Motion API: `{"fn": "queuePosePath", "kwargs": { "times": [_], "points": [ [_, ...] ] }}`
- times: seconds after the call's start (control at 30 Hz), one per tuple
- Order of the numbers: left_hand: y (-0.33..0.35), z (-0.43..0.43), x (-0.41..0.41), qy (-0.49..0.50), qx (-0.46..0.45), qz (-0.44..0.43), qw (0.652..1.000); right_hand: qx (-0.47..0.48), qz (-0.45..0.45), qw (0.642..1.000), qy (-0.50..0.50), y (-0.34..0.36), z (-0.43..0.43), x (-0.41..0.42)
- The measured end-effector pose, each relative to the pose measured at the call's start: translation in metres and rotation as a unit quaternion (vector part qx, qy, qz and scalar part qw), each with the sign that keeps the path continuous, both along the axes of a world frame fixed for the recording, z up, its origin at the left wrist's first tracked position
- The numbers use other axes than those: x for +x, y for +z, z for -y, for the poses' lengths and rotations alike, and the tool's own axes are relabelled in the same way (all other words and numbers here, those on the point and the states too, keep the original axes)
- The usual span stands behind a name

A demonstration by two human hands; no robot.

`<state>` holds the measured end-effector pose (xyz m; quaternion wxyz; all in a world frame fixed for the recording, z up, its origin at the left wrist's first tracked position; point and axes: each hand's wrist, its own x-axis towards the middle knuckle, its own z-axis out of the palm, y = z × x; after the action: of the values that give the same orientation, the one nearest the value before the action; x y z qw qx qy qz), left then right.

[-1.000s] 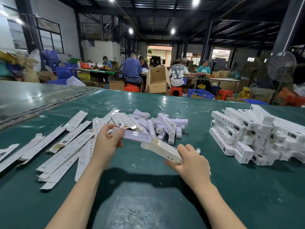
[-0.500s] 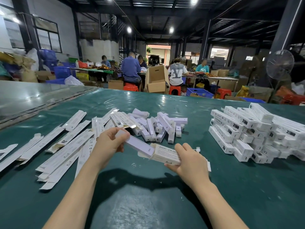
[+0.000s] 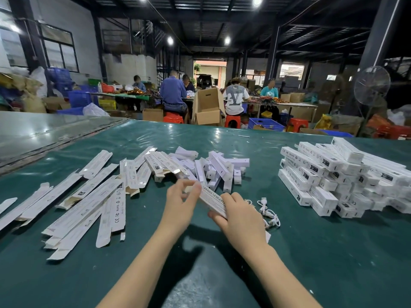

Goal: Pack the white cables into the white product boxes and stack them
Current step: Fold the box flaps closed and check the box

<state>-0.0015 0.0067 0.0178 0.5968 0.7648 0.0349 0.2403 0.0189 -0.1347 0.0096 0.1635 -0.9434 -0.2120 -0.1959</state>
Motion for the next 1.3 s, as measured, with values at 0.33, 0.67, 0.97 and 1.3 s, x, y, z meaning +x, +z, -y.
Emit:
{"fn": "queuePosePath", "kwargs": {
  "times": [0.33,0.67,0.97,1.3],
  "points": [
    [-0.003,0.019,0.003,0.001,-0.263,-0.004,0.965,0.389,-0.229,0.883,0.131,0.032,-0.005,-0.004],
    [0.012,-0.016,0.001,0.089,-0.176,-0.060,0.979,0.051,-0.206,0.963,-0.167,0.008,0.089,0.031],
    [0.025,-0.025,-0.014,-0.051,0.218,-0.079,0.971,0.130,-0.169,0.968,-0.133,0.002,0.086,0.033],
    [0.015,0.016,-0.019,-0.109,0.430,-0.084,0.892,0.538,-0.152,0.822,0.110,0.029,0.048,0.016]
  ]
}}
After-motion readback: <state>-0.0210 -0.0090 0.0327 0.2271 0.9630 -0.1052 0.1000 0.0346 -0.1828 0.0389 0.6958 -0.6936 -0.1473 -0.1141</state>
